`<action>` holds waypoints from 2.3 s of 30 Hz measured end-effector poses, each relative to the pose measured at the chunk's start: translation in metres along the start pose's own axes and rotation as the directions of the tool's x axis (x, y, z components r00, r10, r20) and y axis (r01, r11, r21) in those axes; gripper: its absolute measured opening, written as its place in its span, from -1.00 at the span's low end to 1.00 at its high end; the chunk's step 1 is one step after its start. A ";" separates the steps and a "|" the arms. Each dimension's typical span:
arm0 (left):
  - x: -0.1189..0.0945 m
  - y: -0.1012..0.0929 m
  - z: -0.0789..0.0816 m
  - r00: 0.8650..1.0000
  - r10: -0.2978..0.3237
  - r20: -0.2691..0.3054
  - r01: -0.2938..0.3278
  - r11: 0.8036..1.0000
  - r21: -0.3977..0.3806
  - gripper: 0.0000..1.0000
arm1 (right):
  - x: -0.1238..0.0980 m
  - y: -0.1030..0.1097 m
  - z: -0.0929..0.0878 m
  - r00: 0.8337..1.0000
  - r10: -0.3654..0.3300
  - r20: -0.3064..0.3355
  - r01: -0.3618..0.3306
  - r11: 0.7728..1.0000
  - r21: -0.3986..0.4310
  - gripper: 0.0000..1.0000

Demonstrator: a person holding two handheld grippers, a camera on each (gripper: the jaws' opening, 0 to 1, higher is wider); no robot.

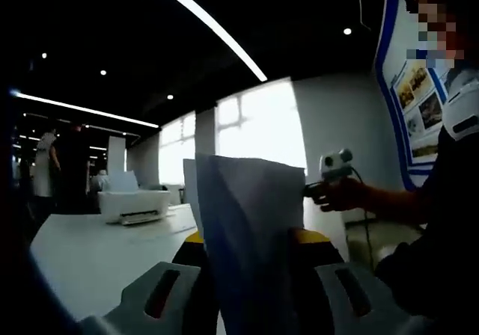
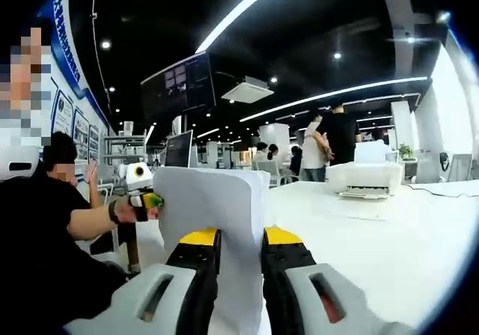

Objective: Organize the stack of printing papers by aligning and flattening the scattered papers on the table

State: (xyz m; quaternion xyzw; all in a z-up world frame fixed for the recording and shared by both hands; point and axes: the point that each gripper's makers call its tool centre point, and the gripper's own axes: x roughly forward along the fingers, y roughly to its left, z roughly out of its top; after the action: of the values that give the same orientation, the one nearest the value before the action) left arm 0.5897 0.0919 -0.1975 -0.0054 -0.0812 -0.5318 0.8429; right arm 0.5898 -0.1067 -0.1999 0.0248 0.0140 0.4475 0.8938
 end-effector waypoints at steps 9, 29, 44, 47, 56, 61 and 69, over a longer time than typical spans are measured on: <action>-0.008 0.004 -0.006 1.000 0.018 -0.015 -0.018 1.000 0.000 -0.42 | -0.005 0.000 0.000 1.000 0.021 0.011 -0.021 1.000 0.003 -0.83; 0.000 0.004 0.026 0.994 0.107 0.027 -0.110 0.982 0.152 -0.87 | 0.006 0.009 0.026 0.997 0.003 0.076 0.004 0.996 -0.095 -1.00; 0.001 0.005 -0.002 0.990 0.130 -0.054 -0.123 0.986 0.112 -0.61 | 0.008 0.005 -0.003 1.000 -0.021 -0.018 0.018 0.993 -0.117 -0.95; 0.004 0.004 0.001 0.991 0.121 -0.053 -0.113 0.985 0.127 -0.63 | 0.011 0.010 0.000 1.000 -0.016 -0.021 0.013 0.990 -0.143 -0.98; -0.004 0.013 -0.006 0.991 0.129 -0.041 -0.127 0.990 0.060 -0.79 | 0.008 0.007 -0.002 1.000 -0.013 -0.009 0.012 0.992 -0.126 -1.00; -0.001 0.011 -0.001 0.992 0.116 -0.053 -0.112 0.991 0.076 -0.87 | 0.010 0.011 0.005 1.000 -0.022 -0.023 0.018 0.986 -0.164 -1.00; -0.001 0.019 0.006 0.993 0.111 -0.030 -0.108 0.990 0.087 -0.86 | 0.008 0.011 0.012 1.000 -0.022 -0.001 0.021 0.985 -0.169 -1.00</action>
State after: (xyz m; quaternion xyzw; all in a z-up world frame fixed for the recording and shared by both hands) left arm 0.6053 0.1012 -0.1905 0.0351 -0.0889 -0.4808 0.8716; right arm 0.5863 -0.0940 -0.1871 -0.0520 -0.0224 0.4374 0.8975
